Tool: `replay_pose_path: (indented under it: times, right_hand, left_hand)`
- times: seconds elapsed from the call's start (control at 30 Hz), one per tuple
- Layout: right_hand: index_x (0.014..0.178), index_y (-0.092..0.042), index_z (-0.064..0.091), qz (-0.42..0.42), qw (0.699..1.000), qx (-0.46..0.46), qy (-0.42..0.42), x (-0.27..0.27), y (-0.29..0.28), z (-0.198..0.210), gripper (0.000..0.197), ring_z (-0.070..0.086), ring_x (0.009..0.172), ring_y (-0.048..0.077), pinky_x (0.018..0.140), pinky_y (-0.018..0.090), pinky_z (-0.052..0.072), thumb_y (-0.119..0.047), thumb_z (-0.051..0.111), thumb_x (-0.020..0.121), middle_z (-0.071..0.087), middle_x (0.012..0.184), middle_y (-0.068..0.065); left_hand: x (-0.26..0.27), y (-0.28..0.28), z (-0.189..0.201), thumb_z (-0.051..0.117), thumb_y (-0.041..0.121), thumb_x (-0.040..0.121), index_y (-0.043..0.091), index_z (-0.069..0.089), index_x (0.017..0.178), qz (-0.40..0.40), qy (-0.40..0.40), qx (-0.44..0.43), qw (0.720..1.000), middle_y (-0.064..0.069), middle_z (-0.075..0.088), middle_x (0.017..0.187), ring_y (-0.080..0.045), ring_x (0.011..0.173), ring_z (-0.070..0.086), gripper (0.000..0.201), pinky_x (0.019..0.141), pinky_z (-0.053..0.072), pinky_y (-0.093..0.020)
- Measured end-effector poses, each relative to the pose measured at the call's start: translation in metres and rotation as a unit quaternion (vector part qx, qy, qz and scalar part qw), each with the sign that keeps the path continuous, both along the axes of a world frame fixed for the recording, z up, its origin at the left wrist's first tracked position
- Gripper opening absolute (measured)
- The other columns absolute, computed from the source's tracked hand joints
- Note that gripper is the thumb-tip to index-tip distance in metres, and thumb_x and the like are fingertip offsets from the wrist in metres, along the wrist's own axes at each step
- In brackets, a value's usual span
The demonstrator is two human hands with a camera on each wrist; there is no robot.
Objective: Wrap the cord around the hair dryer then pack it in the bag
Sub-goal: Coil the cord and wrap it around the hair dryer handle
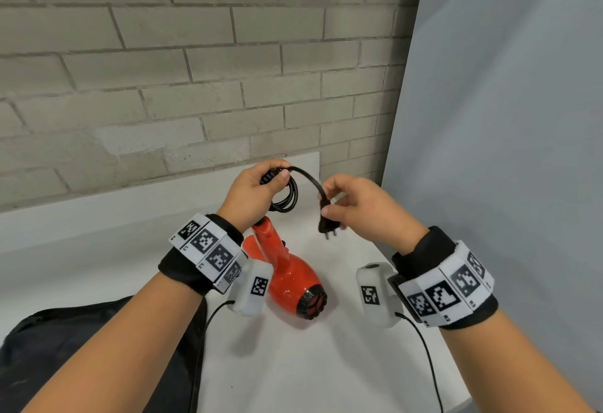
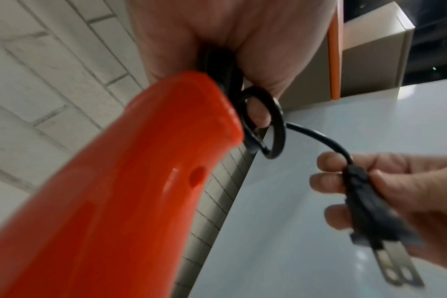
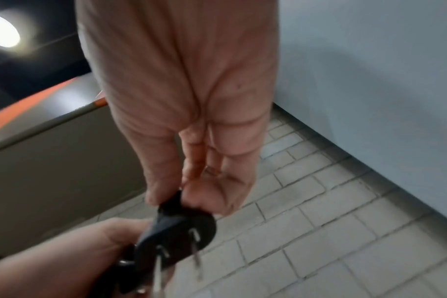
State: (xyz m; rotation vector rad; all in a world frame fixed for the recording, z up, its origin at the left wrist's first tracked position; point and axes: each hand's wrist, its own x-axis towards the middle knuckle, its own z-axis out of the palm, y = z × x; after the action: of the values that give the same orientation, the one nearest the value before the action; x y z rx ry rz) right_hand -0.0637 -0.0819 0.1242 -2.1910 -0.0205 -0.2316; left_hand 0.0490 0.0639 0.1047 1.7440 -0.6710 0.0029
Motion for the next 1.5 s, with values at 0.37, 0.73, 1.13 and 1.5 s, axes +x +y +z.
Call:
replay_pose_path:
  times: [0.37,0.73,1.13,1.5]
  right_hand:
    - [0.075,-0.024,0.046,-0.077,0.95,0.218,-0.208,0.021,0.03,-0.012,0.031,0.063,0.092,0.029,0.073,0.04,0.059,0.004,0.058,0.08,0.055,0.079,-0.003]
    - [0.063,-0.02,0.044,-0.077,0.961,0.191,-0.183,0.016,0.026,-0.014,0.037,0.061,0.084,0.036,0.07,0.048,0.053,0.011,0.062,0.071,0.054,0.073,0.005]
    - [0.066,-0.018,0.04,-0.137,0.971,0.109,-0.164,0.015,0.026,-0.009,0.031,0.042,0.053,0.009,0.047,0.015,0.04,0.0,0.064,0.073,0.045,0.06,-0.005]
    - [0.064,-0.021,0.041,-0.181,0.949,0.178,-0.185,0.019,0.031,-0.023,0.034,0.048,0.048,-0.001,0.047,0.01,0.039,-0.008,0.071,0.073,0.048,0.061,-0.006]
  left_hand:
    - [-0.015,-0.007,0.004,0.038,0.009,0.094,0.015,0.057,0.103,-0.078,0.037,-0.046,0.995,-0.005,0.058,0.099,-0.014,0.095,0.051,0.022,0.082,0.04,-0.012]
    - [-0.019,-0.006,0.005,0.032,0.014,0.097,0.016,0.057,0.104,-0.089,0.081,-0.061,0.991,-0.007,0.059,0.099,-0.02,0.099,0.053,0.026,0.099,0.038,-0.037]
    - [-0.02,-0.013,-0.001,0.038,0.012,0.095,0.014,0.054,0.112,-0.1,0.003,-0.026,0.995,-0.002,0.06,0.101,-0.011,0.092,0.057,0.024,0.081,0.046,-0.013]
    - [-0.016,-0.002,0.003,0.046,0.006,0.091,0.019,0.048,0.12,-0.135,-0.009,0.026,0.99,0.005,0.058,0.101,-0.004,0.09,0.057,0.032,0.082,0.048,-0.014]
